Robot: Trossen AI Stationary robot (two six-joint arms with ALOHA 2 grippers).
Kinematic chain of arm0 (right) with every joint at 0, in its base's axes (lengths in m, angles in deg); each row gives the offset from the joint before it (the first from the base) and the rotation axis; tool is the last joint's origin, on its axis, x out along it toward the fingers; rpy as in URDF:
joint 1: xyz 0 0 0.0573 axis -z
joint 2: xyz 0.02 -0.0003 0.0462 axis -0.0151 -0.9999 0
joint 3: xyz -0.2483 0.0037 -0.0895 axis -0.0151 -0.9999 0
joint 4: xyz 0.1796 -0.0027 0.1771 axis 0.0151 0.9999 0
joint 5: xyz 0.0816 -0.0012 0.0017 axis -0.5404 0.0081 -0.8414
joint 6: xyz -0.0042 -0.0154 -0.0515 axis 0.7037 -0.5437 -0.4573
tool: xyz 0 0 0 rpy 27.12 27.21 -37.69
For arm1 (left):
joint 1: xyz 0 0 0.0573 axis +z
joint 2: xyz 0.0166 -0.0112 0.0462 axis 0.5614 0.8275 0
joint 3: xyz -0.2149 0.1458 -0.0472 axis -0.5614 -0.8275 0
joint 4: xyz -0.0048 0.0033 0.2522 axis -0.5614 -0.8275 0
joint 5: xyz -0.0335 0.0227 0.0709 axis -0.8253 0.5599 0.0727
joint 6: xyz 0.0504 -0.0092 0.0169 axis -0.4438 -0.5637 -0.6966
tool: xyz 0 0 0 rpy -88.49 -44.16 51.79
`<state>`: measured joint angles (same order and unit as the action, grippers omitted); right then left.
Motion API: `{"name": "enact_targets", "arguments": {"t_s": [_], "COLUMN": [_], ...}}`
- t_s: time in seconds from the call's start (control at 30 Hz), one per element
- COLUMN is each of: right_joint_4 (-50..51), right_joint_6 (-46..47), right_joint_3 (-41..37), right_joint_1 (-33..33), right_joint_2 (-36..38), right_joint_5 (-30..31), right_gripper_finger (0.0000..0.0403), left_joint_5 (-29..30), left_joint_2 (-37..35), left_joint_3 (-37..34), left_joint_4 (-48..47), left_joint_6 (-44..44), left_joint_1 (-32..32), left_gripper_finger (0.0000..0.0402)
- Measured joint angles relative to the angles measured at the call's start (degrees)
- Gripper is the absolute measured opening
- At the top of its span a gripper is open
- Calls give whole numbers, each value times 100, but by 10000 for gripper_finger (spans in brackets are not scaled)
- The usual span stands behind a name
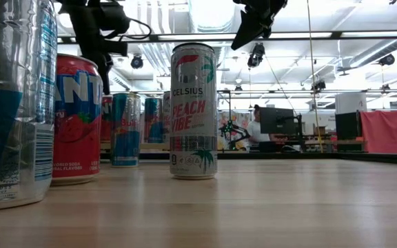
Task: Place canned beverage on shelf
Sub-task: Put the red soda can on the shelf aligned with the other red soda can
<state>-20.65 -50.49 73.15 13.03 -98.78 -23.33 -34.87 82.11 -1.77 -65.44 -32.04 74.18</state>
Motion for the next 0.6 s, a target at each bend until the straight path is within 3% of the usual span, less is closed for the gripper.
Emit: {"name": "enact_targets", "arguments": {"t_s": [0.6], "right_joint_4": [2], "right_joint_6": [57], "right_joint_3": [0], "right_joint_1": [0], "right_joint_2": [0], "right_joint_5": [-2], "right_gripper_finger": [9], "left_joint_5": [214], "left_joint_2": [0], "left_joint_3": [-4], "left_joint_4": [-144], "left_joint_6": [25], "left_joint_1": [11], "left_gripper_finger": [0]}}
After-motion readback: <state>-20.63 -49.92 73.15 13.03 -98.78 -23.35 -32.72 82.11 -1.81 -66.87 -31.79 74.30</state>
